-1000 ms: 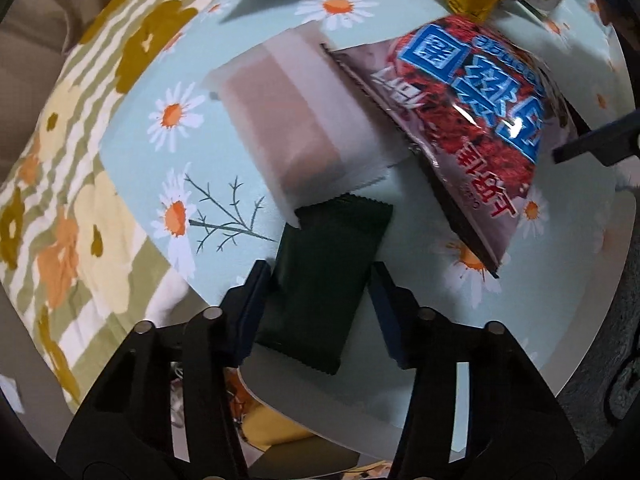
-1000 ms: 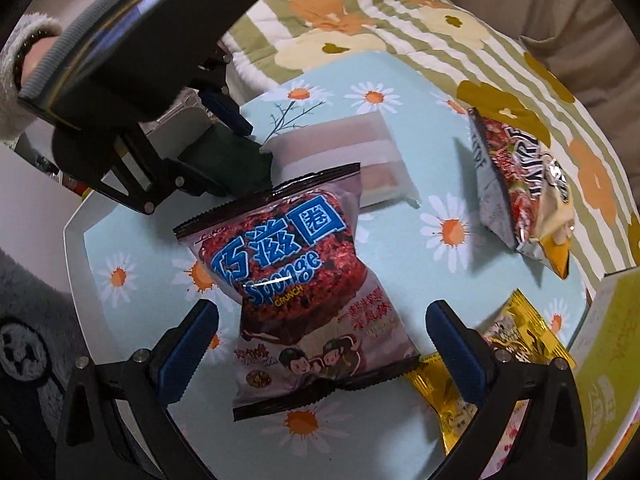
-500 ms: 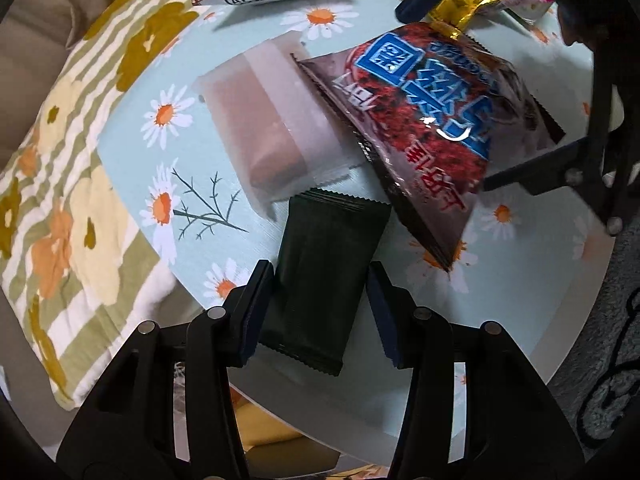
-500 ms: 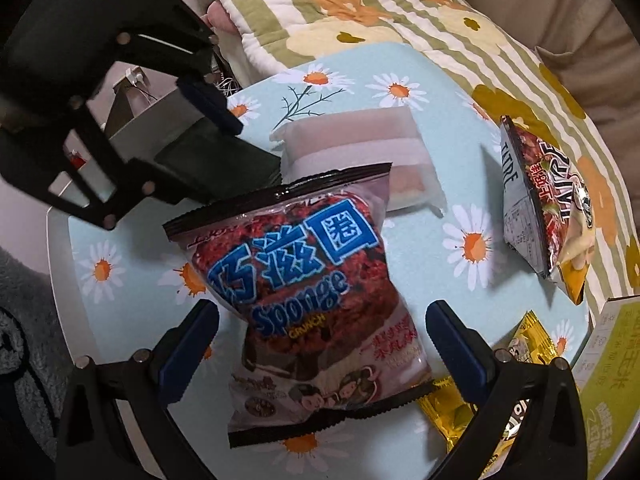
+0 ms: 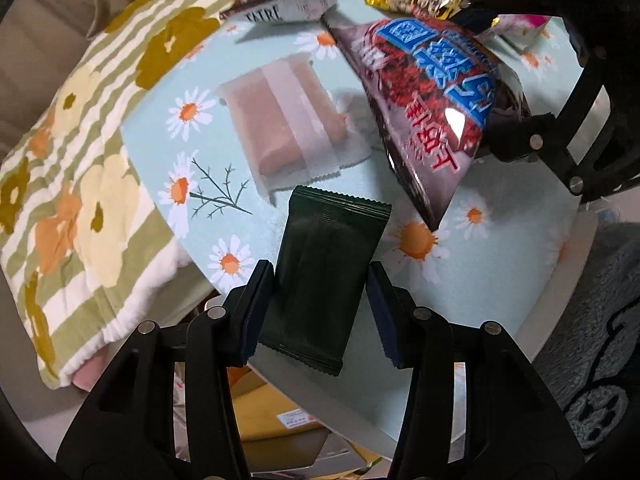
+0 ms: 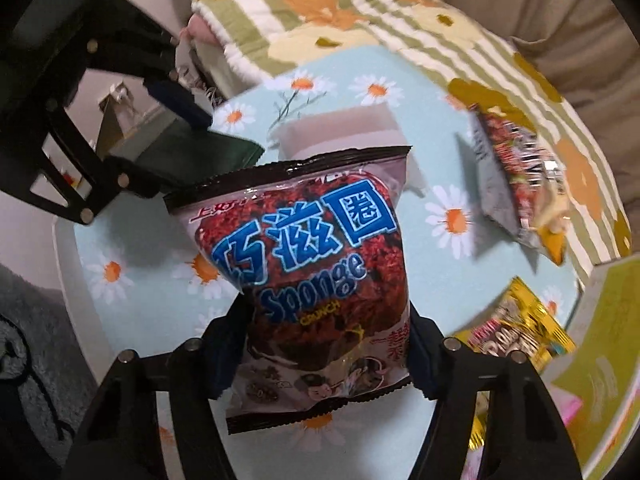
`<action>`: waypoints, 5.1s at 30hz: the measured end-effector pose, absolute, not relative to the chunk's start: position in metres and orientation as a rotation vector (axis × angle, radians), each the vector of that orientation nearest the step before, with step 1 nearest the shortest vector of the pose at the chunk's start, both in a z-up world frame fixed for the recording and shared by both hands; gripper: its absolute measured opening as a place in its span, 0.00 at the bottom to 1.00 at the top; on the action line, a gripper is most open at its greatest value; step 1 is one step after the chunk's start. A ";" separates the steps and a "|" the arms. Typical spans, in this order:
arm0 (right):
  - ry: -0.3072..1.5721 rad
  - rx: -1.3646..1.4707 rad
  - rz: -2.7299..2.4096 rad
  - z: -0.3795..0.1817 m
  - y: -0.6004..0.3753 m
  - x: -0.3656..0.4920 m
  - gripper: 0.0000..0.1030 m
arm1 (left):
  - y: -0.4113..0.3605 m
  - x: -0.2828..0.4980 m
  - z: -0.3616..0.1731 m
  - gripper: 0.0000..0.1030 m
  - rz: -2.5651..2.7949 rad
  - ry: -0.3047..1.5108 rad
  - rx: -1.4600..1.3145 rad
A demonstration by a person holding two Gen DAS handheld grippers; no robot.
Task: Organize snacks
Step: 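Carry both snacks over the yellow box and open both tools to release, then move both tools back over the remaining snacks on the table, then grasp the TATRE chip bag with left tool while right tool grasps the gold Pillow bag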
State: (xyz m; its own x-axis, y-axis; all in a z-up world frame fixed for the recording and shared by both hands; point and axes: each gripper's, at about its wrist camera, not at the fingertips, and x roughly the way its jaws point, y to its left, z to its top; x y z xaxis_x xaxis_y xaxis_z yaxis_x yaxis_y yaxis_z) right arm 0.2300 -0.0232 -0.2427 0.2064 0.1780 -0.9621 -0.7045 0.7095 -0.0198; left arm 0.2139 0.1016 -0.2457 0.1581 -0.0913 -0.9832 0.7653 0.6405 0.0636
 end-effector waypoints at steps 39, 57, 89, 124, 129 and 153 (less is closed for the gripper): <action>0.993 0.029 0.164 -0.070 -0.390 0.189 0.62 | -0.252 0.252 -0.100 0.43 -0.668 1.016 0.393; 1.022 0.170 0.114 -0.094 -0.430 0.188 0.62 | -0.259 0.240 -0.132 1.00 -0.552 1.099 0.244; 0.884 0.112 0.259 -0.069 -0.365 0.169 1.00 | -0.074 0.175 -0.091 1.00 -0.128 1.015 0.066; 0.989 0.032 -0.031 -0.153 -0.128 0.237 0.99 | -0.026 0.392 -0.163 1.00 -0.598 1.134 0.425; 1.005 0.003 -0.126 -0.174 -0.108 0.236 0.98 | -0.047 0.415 -0.206 1.00 -0.681 1.192 0.465; 1.043 -0.053 -0.277 -0.257 -0.095 0.263 0.78 | -0.061 0.412 -0.285 0.77 -0.773 1.255 0.470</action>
State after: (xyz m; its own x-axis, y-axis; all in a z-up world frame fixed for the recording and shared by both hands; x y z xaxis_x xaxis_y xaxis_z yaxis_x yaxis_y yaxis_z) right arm 0.2626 -0.0955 -0.2571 0.4723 -0.2510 -0.8449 0.2013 0.9640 -0.1738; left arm 0.4115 -0.0609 -0.2854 0.1138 -0.2585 -0.9593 0.7401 0.6662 -0.0917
